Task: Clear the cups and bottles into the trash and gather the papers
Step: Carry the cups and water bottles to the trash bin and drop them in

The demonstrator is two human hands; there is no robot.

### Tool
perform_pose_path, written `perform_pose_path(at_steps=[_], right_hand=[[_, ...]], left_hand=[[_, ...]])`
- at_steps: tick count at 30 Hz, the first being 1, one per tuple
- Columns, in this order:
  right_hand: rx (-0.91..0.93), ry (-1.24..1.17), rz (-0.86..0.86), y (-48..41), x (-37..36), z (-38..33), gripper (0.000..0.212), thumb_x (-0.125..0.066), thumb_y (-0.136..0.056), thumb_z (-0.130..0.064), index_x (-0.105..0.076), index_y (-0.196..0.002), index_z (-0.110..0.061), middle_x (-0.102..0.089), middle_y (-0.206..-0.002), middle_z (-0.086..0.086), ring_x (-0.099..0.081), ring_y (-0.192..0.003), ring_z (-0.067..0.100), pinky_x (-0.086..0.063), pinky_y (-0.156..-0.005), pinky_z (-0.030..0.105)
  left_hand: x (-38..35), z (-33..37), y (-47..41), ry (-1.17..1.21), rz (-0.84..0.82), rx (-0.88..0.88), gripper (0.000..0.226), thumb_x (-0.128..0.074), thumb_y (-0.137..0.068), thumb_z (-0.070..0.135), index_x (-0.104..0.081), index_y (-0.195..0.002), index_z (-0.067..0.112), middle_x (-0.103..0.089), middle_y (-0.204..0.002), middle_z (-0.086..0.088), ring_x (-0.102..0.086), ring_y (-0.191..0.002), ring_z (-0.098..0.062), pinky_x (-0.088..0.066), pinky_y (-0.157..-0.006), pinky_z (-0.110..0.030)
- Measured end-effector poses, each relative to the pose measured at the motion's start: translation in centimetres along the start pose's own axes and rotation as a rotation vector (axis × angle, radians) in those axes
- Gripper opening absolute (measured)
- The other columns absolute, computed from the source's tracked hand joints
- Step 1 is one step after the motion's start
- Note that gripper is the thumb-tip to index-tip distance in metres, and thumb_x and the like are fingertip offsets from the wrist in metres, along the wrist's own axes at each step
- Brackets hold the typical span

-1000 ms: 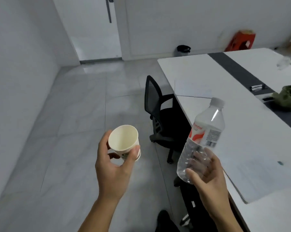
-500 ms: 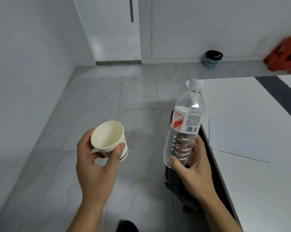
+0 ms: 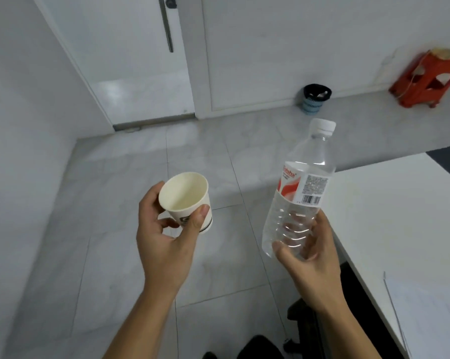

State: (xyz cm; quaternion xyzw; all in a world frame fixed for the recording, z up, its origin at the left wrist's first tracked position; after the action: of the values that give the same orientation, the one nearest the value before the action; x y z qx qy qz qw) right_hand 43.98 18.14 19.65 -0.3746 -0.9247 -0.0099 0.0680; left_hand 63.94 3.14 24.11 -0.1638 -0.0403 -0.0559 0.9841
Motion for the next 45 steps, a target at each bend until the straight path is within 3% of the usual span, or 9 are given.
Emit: perform_pose_path(at_steps=[5,12,15,22,27,34,38,42,45], right_hand=[[-0.047,-0.029,0.191,-11.4,0.6,2.2,0.079,-0.077,-0.067,-0.020,-0.044,-0.138,-0.033,-0.066,-0.119,-0.005,-0.068,-0.105,0.017,-0.056,-0.091,0.048],[-0.075,-0.030,0.313,-32.3,1.8,4.0,0.080,-0.074,-0.062,-0.039,-0.045,-0.136,-0.038,-0.068,-0.115,-0.011,-0.070,-0.100,0.015,-0.057,-0.088,0.047],[-0.065,-0.026,0.315,-42.5,2.3,3.2,0.076,-0.075,-0.064,-0.033,-0.046,-0.134,-0.038,-0.069,-0.111,-0.010,-0.069,-0.097,0.016,-0.058,-0.087,0.048],[-0.063,-0.026,0.256,-63.5,3.1,4.4,0.077,-0.078,-0.078,-0.007,-0.043,-0.140,-0.036,-0.064,-0.113,-0.020,-0.068,-0.103,0.010,-0.058,-0.086,0.037],[-0.079,0.002,0.298,-80.1,4.4,7.0,0.078,-0.079,-0.077,-0.007,-0.043,-0.139,-0.039,-0.064,-0.111,-0.021,-0.068,-0.101,0.010,-0.057,-0.085,0.034],[-0.124,0.022,0.399,-99.6,9.6,6.0,0.081,-0.076,-0.067,-0.025,-0.041,-0.138,-0.045,-0.064,-0.114,-0.018,-0.068,-0.102,0.011,-0.059,-0.086,0.041],[-0.163,-0.010,0.513,-107.2,14.0,7.7,0.080,-0.075,-0.068,-0.021,-0.042,-0.138,-0.043,-0.064,-0.113,-0.018,-0.069,-0.100,0.011,-0.059,-0.083,0.037],[-0.188,-0.015,0.571,-117.8,19.4,12.4,0.081,-0.078,-0.077,-0.004,-0.042,-0.138,-0.043,-0.063,-0.116,-0.019,-0.068,-0.102,0.012,-0.058,-0.086,0.041],[-0.197,-0.023,0.586,-126.1,23.8,14.5,0.081,-0.078,-0.078,-0.008,-0.039,-0.136,-0.049,-0.062,-0.119,-0.018,-0.067,-0.105,0.010,-0.057,-0.088,0.035]], left_hand=[[-11.5,-4.0,-12.1,0.024,-0.191,-0.042,0.067,-0.078,-0.068,0.048,-0.051,-0.127,0.029,-0.058,-0.125,0.014,-0.059,-0.114,-0.016,-0.054,-0.073,-0.023],[-26.2,-8.3,-28.0,0.002,-0.288,-0.068,0.067,-0.076,-0.066,0.052,-0.050,-0.126,0.036,-0.056,-0.123,0.025,-0.058,-0.114,-0.011,-0.055,-0.075,-0.023],[-31.8,-8.8,-35.2,-0.013,-0.300,-0.090,0.065,-0.076,-0.064,0.054,-0.049,-0.122,0.044,-0.056,-0.122,0.027,-0.058,-0.112,-0.011,-0.054,-0.074,-0.020],[-44.4,-13.9,-50.0,0.003,-0.284,-0.030,0.066,-0.077,-0.064,0.053,-0.051,-0.124,0.040,-0.057,-0.121,0.026,-0.059,-0.112,-0.011,-0.051,-0.074,-0.015],[-57.0,-19.2,-62.1,0.046,-0.304,-0.007,0.071,-0.077,-0.063,0.052,-0.053,-0.126,0.029,-0.058,-0.120,0.025,-0.059,-0.110,-0.010,-0.052,-0.074,-0.018],[-76.6,-19.8,-77.8,0.092,-0.424,-0.008,0.070,-0.077,-0.062,0.054,-0.052,-0.125,0.035,-0.057,-0.119,0.028,-0.058,-0.110,-0.011,-0.052,-0.072,-0.018],[-87.5,-20.2,-82.7,0.085,-0.532,-0.028,0.071,-0.077,-0.064,0.053,-0.052,-0.126,0.031,-0.056,-0.118,0.029,-0.059,-0.110,-0.010,-0.052,-0.072,-0.019],[-100.5,-22.7,-87.8,0.068,-0.587,-0.048,0.071,-0.077,-0.064,0.053,-0.052,-0.126,0.031,-0.056,-0.117,0.030,-0.059,-0.109,-0.010,-0.052,-0.072,-0.018],[-109.3,-23.9,-91.4,0.059,-0.598,-0.047,0.072,-0.077,-0.063,0.054,-0.052,-0.127,0.030,-0.057,-0.116,0.031,-0.059,-0.107,-0.009,-0.052,-0.071,-0.020]])
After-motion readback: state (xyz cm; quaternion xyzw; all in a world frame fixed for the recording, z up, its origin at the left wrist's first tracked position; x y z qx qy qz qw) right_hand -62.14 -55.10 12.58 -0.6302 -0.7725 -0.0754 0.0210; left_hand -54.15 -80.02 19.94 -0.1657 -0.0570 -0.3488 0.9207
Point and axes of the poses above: each hand's wrist, its own y-axis away from the middle knuckle, its own x-axis out of the back of the hand, z = x × y, the point moved 5 cm from there along -y, towards the middle knuckle
